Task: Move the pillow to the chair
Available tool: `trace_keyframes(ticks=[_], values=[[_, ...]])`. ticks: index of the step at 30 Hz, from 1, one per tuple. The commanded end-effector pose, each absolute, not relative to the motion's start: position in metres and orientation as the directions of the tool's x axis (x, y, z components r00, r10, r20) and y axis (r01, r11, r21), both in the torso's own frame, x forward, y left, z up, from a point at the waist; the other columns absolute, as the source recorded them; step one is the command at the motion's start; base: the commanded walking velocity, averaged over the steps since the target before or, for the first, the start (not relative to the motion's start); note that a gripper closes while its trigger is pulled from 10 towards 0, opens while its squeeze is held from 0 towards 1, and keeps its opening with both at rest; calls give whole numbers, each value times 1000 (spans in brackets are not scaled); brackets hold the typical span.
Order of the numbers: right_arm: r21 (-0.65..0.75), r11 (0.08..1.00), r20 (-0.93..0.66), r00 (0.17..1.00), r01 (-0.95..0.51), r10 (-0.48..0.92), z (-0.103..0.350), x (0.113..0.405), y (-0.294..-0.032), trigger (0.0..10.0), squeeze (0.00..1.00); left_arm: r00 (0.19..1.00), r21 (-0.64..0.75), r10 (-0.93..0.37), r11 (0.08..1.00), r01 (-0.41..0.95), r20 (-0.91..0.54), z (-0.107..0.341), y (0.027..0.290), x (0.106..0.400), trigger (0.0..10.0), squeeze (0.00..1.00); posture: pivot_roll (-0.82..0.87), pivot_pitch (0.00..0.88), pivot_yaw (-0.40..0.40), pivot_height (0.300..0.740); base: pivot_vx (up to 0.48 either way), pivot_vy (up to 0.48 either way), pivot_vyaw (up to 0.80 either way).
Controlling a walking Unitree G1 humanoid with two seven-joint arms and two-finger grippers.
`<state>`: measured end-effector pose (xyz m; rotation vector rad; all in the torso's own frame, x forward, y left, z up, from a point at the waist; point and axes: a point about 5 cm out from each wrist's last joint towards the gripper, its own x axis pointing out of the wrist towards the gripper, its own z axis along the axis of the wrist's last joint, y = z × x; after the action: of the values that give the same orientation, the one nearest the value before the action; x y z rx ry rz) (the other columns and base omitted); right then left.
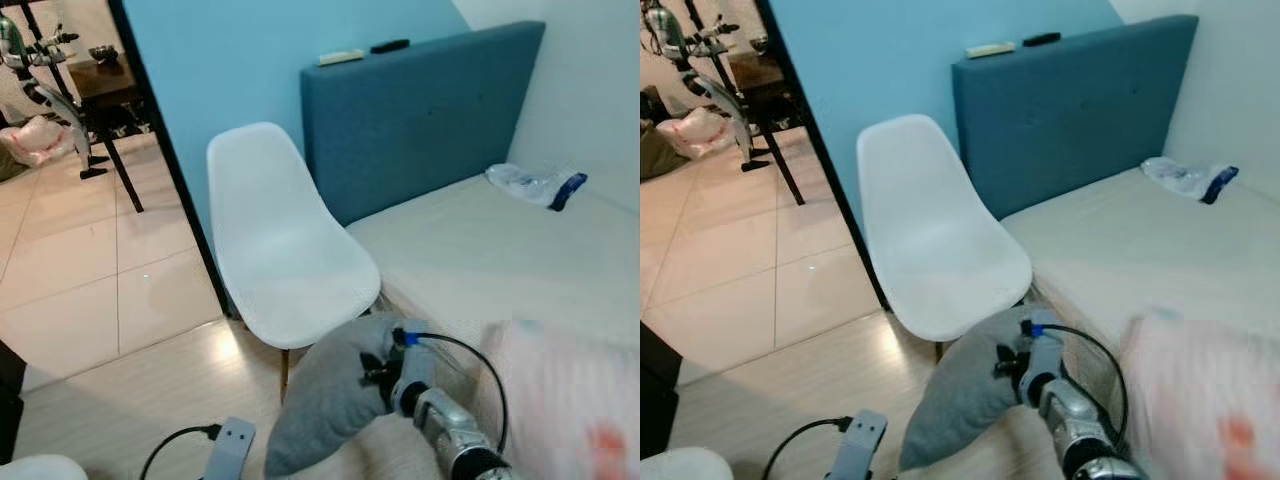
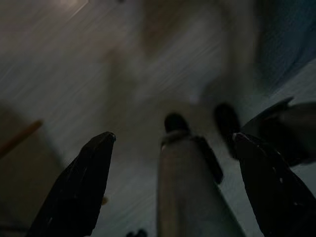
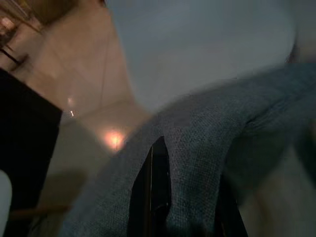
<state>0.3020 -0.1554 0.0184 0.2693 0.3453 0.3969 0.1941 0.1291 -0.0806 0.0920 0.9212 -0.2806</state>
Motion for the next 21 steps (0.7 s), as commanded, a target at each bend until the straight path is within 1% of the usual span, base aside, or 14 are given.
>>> trace_keyframes(ticks=[1,2,4,5,7,8,10,11,12,14,15,18,20,21], values=[[300,820,-1,860,-487,511,65,326,-134,10000,0,555,-28,-190,958,287,-810,-83,135,191,10000,0,-99,0,58,740,0,-480,0],[300,811,22,853,-503,521,69,327,-132,10000,0,555,-29,-191,957,287,-809,-83,135,191,10000,0,-99,0,58,740,0,-480,0],[310,764,127,821,-566,556,87,332,-125,10000,0,557,-32,-192,958,285,-808,-82,134,191,10000,0,-99,0,59,740,0,-480,0],[310,764,127,821,-566,556,87,332,-125,10000,0,557,-32,-192,958,285,-808,-82,134,191,10000,0,-99,0,59,740,0,-480,0],[328,686,264,760,-649,593,114,336,-117,10000,0,560,-34,-195,958,285,-805,-82,133,192,10000,0,-97,0,61,740,0,-480,0],[328,686,264,760,-649,593,114,336,-117,10000,0,560,-34,-195,958,285,-805,-82,133,192,10000,0,-97,0,61,740,0,-480,0],[310,570,374,649,-761,663,140,332,-105,10000,0,576,-41,-189,965,260,-796,-80,133,195,10000,0,-98,0,62,740,0,0,0],[265,516,378,580,-815,722,146,327,-96,10000,0,583,-40,-187,966,256,-791,-79,132,197,10000,0,-98,0,60,740,0,0,0],[230,480,366,532,-847,764,148,323,-90,10000,0,588,-40,-188,966,255,-787,-78,132,199,10000,0,-96,0,58,740,0,0,0],[167,447,278,477,-879,834,140,317,-80,10000,0,595,-43,-189,967,250,-781,-76,130,202,10000,0,-95,0,57,740,0,0,0],[167,447,278,477,-879,834,140,317,-80,10000,0,595,-43,-189,967,250,-781,-76,130,202,10000,0,-95,0,57,740,0,0,0],[142,436,215,458,-888,862,132,314,-76,10000,0,603,-50,-189,969,241,-775,-75,129,205,10000,0,-96,0,56,740,0,0,0],[123,420,142,434,-899,890,121,308,-72,10000,0,616,-58,-192,971,231,-764,-73,127,209,10000,0,-97,0,55,740,0,0,0],[123,420,142,434,-899,890,121,308,-72,10000,0,616,-58,-192,971,231,-764,-73,127,209,10000,0,-97,0,55,740,0,0,0]])
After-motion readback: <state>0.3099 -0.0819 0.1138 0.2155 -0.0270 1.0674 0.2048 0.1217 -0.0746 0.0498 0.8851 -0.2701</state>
